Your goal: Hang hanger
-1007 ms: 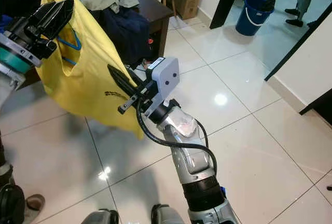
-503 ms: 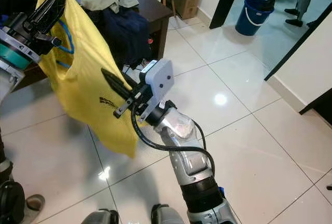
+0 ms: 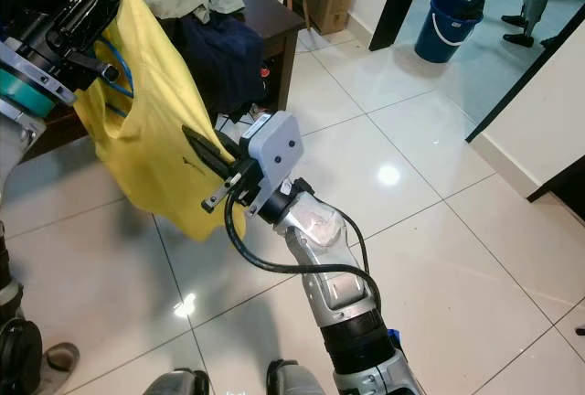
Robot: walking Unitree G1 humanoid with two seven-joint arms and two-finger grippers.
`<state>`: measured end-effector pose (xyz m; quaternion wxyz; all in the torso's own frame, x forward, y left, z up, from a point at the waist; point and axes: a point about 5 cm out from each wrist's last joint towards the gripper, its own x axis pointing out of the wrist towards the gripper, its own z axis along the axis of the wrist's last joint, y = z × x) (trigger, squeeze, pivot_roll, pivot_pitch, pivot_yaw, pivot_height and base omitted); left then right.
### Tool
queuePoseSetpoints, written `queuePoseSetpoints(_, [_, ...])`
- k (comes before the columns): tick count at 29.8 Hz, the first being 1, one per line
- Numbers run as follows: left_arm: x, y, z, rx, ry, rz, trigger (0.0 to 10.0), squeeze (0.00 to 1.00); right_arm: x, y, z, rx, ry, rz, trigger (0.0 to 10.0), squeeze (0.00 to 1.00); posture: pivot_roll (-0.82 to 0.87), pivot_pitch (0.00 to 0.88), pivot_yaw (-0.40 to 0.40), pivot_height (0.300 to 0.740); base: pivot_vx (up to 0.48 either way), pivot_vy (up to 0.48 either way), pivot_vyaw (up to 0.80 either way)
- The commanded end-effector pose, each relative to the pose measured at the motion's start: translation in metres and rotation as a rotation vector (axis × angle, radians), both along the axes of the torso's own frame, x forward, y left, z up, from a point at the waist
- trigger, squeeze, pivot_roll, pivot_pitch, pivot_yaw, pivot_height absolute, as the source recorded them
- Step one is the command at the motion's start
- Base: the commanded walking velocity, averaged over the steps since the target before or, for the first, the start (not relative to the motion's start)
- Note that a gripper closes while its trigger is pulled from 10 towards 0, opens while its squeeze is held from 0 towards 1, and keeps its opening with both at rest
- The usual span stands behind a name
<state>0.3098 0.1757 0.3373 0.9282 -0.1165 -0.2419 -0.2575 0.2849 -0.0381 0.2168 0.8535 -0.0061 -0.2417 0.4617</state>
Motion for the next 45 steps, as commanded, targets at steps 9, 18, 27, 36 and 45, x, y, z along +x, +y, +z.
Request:
queuePoseSetpoints(9, [0.002, 0.046, 0.049, 0.001, -0.210, 0.453, 10.0, 0.00, -0.013, 0.001, -0.007, -0.106, -0.063, 0.091, 10.0, 0.00, 0.09, 0.051, 0.022, 0.740, 0.000, 0.000, 0.00])
queuePoseSetpoints(18, [0.011, 0.058, 0.045, -0.050, -0.102, 0.482, 10.0, 0.00, -0.018, -0.005, 0.004, -0.100, -0.094, 0.120, 10.0, 0.00, 0.09, 0.051, 0.025, 0.740, 0.000, 0.000, 0.00])
queuePoseSetpoints(27, [0.009, 0.023, 0.044, -0.139, -0.009, 0.137, 10.0, 1.00, -0.014, -0.002, 0.011, -0.091, -0.127, 0.108, 10.0, 0.00, 0.10, 0.056, 0.027, 0.740, 0.000, 0.000, 0.00])
queuePoseSetpoints(36, [0.000, 0.032, 0.046, -0.018, -0.070, 0.169, 10.0, 0.00, -0.002, -0.009, 0.018, -0.013, -0.086, 0.038, 10.0, 0.00, 0.10, 0.065, 0.026, 0.740, 0.000, 0.000, 0.00])
queuePoseSetpoints(45, [-0.046, 0.063, 0.086, 0.196, -0.261, 0.191, 10.0, 0.00, 0.041, -0.045, -0.003, -0.154, 0.036, -0.243, 10.0, 0.00, 0.13, 0.074, 0.006, 0.740, 0.000, 0.000, 0.00])
